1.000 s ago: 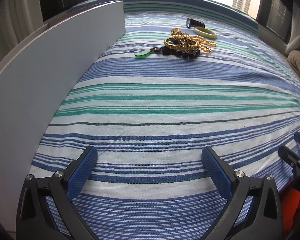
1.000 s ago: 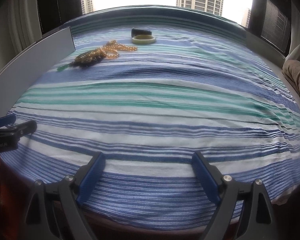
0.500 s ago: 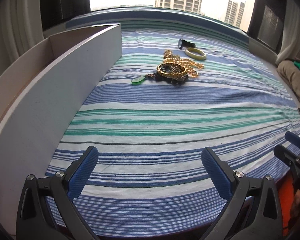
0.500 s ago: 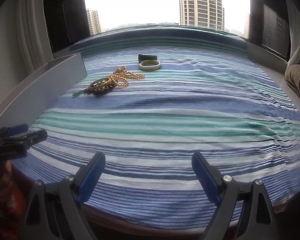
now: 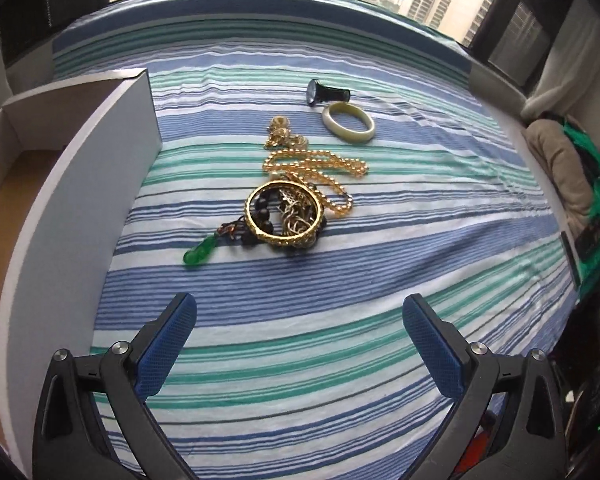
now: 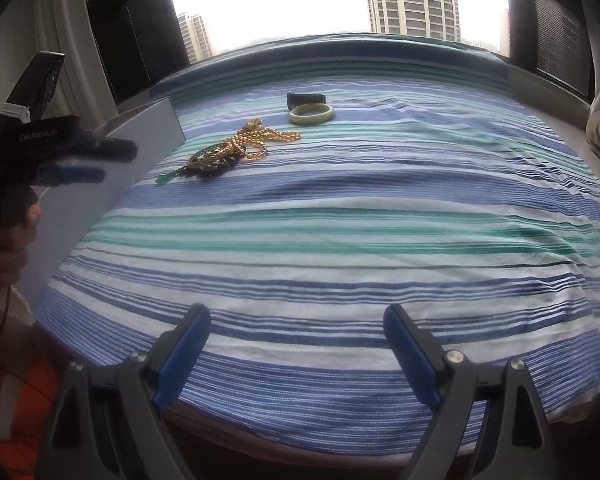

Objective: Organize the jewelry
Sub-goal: 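Grasp the gold bangle with the left tool and lift it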

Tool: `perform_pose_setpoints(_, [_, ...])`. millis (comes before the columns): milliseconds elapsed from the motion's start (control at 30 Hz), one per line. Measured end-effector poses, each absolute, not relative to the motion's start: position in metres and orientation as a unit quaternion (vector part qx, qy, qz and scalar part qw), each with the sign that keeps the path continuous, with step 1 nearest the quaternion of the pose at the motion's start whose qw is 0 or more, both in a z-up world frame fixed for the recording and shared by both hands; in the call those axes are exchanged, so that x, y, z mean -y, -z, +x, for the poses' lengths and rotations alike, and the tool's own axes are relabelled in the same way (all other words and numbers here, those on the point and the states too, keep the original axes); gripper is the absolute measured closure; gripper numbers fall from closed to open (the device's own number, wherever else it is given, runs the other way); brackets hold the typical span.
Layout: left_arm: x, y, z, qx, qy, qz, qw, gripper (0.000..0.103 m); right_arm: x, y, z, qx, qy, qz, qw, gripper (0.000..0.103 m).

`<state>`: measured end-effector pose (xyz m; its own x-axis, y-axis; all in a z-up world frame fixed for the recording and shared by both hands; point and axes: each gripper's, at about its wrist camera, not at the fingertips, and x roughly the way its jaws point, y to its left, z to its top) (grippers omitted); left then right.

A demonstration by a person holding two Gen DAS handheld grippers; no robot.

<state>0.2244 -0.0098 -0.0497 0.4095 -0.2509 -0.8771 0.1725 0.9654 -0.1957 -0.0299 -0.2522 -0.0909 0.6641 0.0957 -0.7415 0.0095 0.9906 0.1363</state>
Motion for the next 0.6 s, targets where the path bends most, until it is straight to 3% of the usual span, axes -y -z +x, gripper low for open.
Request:
perform_pose_setpoints(333, [0.043, 0.112, 0.318, -0.589, 0.087, -0.002, 0.803, 0.002, 0.251, 0.088, -0.046, -0.401, -0.036, 0.068, 0.913, 0.013])
perform_pose_setpoints(367, [0.044, 0.114, 0.32, -0.592, 0.089, -0.003, 0.801, 0.004, 0.251, 0.089, -0.049, -0.401, -0.037, 0.068, 0.913, 0.013])
perform_pose_setpoints(433, [0.043, 0.116, 0.319, -0.596, 0.093, -0.004, 0.797, 0.033, 0.251, 0.09, -0.052, -0.402, -0.038, 0.068, 0.912, 0.013])
perform_pose_setpoints(600, [0.034, 0.101, 0.309, -0.588, 0.107, -0.041, 0.801, 0.033, 0.256, 0.093, -0.054, -0.406, -0.03, 0.073, 0.91, 0.013])
